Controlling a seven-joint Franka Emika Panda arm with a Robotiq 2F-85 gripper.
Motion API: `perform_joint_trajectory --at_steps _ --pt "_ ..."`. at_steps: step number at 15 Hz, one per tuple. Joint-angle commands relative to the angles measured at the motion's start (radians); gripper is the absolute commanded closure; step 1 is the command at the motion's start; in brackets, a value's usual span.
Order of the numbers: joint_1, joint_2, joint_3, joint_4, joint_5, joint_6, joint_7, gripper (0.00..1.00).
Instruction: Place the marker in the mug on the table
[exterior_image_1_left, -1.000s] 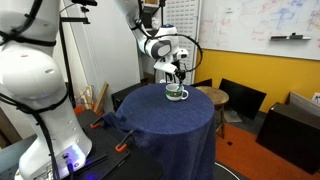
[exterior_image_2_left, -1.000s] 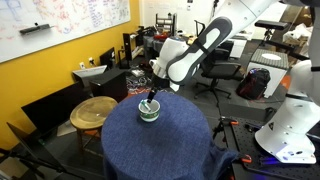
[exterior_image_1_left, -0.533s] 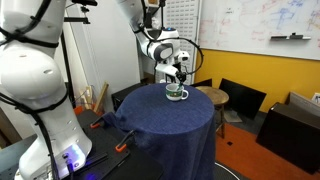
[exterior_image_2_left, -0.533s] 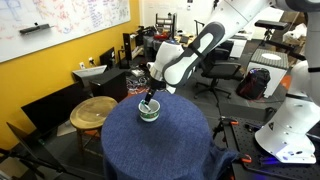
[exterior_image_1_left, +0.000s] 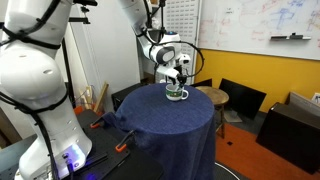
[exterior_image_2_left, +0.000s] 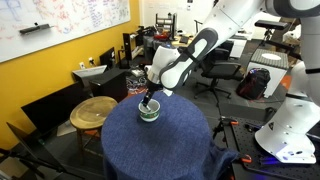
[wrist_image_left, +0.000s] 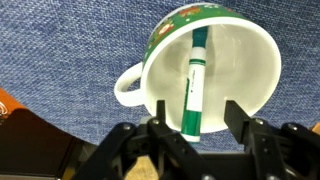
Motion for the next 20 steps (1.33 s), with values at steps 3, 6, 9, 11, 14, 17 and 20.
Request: perform_joint_trajectory --at_steps 3,6,9,11,14,17,20 --pt "-0.011 0.034 0.009 0.056 -0.041 -0.032 0.052 0.46" --pt "-0.008 0.046 0.007 0.074 -0.044 -0.041 0.061 0.45" --pt "-0.004 0.053 0.004 0.087 -0.048 -0.050 0.066 0.44" --pt "-0.001 0.057 0.001 0.096 -0.052 -0.057 0.068 0.64" --pt "0.003 0.059 -0.002 0.100 -0.058 -0.057 0.070 0.80" --pt "0.004 0.062 -0.002 0.105 -0.070 -0.056 0.069 1.00" --pt "0.008 0.051 -0.004 0.090 -0.082 -0.041 0.067 0.95"
